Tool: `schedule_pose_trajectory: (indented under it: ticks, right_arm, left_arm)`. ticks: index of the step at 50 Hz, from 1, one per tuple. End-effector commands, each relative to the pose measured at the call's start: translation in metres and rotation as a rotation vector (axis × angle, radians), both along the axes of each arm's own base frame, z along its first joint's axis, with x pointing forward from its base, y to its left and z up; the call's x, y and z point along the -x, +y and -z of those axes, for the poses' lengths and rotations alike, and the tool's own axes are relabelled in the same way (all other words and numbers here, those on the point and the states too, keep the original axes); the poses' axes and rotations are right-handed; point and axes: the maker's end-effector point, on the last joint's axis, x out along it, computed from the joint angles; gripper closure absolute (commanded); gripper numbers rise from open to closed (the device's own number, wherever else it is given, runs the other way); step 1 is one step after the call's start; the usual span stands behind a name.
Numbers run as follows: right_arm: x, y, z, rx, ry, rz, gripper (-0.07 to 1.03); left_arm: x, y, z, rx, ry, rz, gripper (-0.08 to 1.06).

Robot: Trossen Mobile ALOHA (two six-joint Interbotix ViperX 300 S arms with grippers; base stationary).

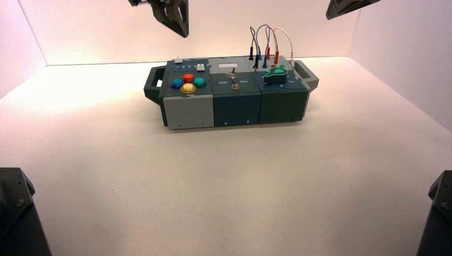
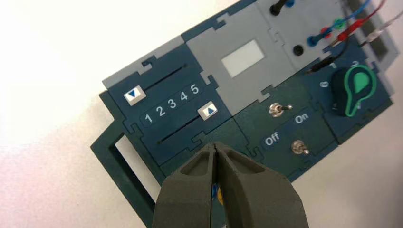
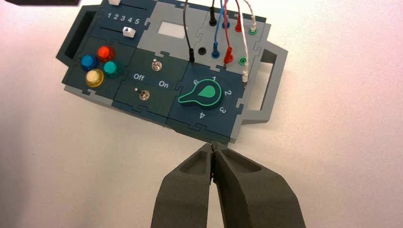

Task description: Move the bottom slider to position 5.

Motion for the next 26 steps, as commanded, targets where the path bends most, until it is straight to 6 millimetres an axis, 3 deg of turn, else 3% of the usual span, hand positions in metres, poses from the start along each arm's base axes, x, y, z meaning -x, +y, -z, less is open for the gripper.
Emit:
schedule_pose_trajectory:
  ticks: [1, 26]
  right_arm:
    - [-0.0038, 0.0014, -0.0052, -0.003, -0.019, -0.004, 0.99]
    - [-0.0054, 0.0015, 0.0025, 0.004, 0.0, -0.002, 0.99]
  left_arm:
    - [-0.0023, -0.0023, -0.0271, 0.022, -0.069, 0.007, 1.01]
    - [-0.0038, -0.0018, -0.0273, 0.023, -0.109, 0.01, 1.01]
